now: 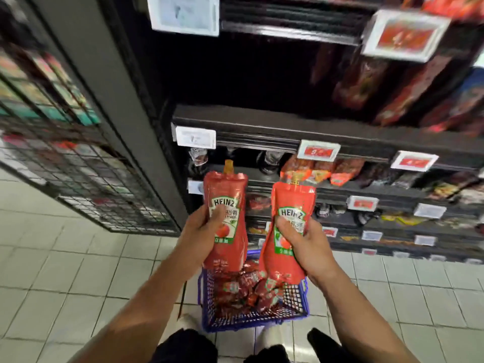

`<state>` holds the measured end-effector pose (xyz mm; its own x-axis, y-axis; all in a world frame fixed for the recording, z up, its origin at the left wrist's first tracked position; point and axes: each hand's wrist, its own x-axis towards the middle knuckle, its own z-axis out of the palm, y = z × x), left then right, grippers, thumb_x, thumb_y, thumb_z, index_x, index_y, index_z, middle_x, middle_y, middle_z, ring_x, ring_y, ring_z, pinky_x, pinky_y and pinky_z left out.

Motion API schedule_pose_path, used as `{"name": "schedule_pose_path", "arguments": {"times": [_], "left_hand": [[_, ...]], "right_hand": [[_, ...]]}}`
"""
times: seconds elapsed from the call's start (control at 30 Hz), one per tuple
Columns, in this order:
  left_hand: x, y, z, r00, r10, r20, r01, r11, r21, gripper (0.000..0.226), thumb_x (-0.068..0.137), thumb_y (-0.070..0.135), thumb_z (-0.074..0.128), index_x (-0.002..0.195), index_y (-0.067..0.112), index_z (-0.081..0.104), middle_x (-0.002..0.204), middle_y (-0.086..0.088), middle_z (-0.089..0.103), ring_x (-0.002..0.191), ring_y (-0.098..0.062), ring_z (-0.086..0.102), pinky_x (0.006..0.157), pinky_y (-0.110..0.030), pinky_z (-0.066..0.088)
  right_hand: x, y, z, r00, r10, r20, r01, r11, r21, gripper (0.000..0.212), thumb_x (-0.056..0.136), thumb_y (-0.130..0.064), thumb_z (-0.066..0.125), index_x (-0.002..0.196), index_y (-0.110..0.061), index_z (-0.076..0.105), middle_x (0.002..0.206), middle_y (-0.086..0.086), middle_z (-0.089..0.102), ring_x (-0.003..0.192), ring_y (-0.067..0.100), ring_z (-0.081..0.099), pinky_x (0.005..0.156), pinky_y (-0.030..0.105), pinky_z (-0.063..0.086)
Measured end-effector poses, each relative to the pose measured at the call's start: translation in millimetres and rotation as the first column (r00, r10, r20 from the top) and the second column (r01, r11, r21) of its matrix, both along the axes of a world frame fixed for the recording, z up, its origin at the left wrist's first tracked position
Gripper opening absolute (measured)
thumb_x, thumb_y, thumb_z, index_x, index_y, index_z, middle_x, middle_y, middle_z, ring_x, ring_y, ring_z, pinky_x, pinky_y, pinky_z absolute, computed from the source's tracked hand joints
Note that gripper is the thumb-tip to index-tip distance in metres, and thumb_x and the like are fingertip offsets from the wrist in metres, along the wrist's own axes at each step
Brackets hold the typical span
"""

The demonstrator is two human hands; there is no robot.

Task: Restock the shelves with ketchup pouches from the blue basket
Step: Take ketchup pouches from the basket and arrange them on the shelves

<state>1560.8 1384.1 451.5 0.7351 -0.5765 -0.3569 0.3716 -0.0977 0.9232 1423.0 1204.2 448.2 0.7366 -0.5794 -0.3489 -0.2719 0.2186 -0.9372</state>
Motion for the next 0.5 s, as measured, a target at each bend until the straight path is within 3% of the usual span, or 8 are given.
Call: {"name": "schedule_pose_path", "arguments": {"times": [0.1,0.23,0.5], "left_hand": [[14,-3,35,0.997,-0.021,0.076,0.024,0.999,-0.036,0.022,0.086,0.053,0.063,0.096,0.037,0.074,0.091,-0.002,0.079,0.077,-0.016,0.077,0.060,-0.023,0.058],[41,-6,61,0.987,-0.052,0.149,0.064,0.995,-0.080,0.023,0.085,0.057,0.061,0.096,0.040,0.073,0.098,0.000,0.078,0.087,-0.018,0.077,0.065,-0.024,0.059],[67,-25,32,0.978,-0.016,0.208,0.034,0.996,-0.084,0.019,0.096,0.050,0.057,0.096,0.040,0.073,0.098,0.003,0.078,0.088,-0.016,0.077,0.064,-0.020,0.058]], "right_hand": [[7,6,37,1.000,0.001,0.032,0.002,0.996,-0.094,0.041,0.071,-0.061,0.080,0.095,-0.028,0.073,0.090,0.005,0.079,0.079,0.021,0.076,0.065,0.031,0.058],[20,13,70,0.998,-0.002,0.071,0.017,0.978,-0.210,0.042,0.077,-0.065,0.075,0.096,-0.028,0.071,0.093,0.003,0.078,0.083,0.022,0.076,0.071,0.036,0.061],[46,5,57,0.995,-0.014,0.102,0.024,0.994,-0.105,0.020,0.088,-0.053,0.069,0.098,-0.036,0.071,0.099,0.003,0.078,0.089,0.024,0.076,0.075,0.046,0.063]]}}
